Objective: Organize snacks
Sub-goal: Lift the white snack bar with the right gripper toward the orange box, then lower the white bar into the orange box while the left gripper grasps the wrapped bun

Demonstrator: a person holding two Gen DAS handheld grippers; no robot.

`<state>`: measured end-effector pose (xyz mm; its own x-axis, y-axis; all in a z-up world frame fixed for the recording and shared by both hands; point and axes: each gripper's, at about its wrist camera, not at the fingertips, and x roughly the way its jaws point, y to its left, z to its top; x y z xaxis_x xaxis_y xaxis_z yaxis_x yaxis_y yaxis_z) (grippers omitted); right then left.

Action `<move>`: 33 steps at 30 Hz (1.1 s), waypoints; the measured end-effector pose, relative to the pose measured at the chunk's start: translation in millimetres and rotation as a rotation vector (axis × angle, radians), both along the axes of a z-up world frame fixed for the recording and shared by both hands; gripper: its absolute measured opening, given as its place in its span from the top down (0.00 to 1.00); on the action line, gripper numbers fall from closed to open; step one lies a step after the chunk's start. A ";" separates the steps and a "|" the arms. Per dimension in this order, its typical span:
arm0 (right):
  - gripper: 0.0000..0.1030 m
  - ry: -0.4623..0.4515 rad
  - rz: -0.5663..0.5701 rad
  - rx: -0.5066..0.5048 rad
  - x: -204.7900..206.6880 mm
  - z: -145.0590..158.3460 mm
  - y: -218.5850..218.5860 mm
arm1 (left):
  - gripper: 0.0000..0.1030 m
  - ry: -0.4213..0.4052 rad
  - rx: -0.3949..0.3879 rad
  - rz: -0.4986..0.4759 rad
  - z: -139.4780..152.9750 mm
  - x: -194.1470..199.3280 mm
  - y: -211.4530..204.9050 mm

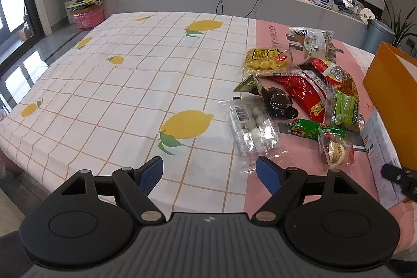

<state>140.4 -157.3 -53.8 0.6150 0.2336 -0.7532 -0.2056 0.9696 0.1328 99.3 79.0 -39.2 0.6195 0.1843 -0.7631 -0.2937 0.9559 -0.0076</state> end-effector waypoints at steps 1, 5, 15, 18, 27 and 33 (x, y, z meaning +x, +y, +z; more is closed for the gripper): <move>0.86 0.004 -0.002 -0.012 1.3 -3.8 1.6 | 0.08 0.003 0.000 -0.001 -0.3 0.2 -0.3; 0.87 -0.007 -0.002 -0.009 9.5 -12.8 5.2 | 0.08 0.002 -0.004 -0.007 -0.4 -0.2 -0.5; 0.94 -0.145 -0.048 0.045 -1.7 10.5 -3.9 | 0.08 -0.025 -0.037 -0.051 2.2 -0.9 -1.1; 0.94 -0.173 -0.049 0.087 -9.1 25.6 -10.6 | 0.08 -0.043 -0.057 -0.115 3.4 -1.5 -7.7; 0.94 -0.363 -0.053 0.139 -36.5 70.2 -33.1 | 0.08 -0.131 -0.073 -0.283 7.4 -4.5 -46.5; 0.94 -0.363 -0.101 0.164 -30.7 77.5 -53.6 | 0.08 -0.153 -0.036 -0.344 5.3 15.4 -70.1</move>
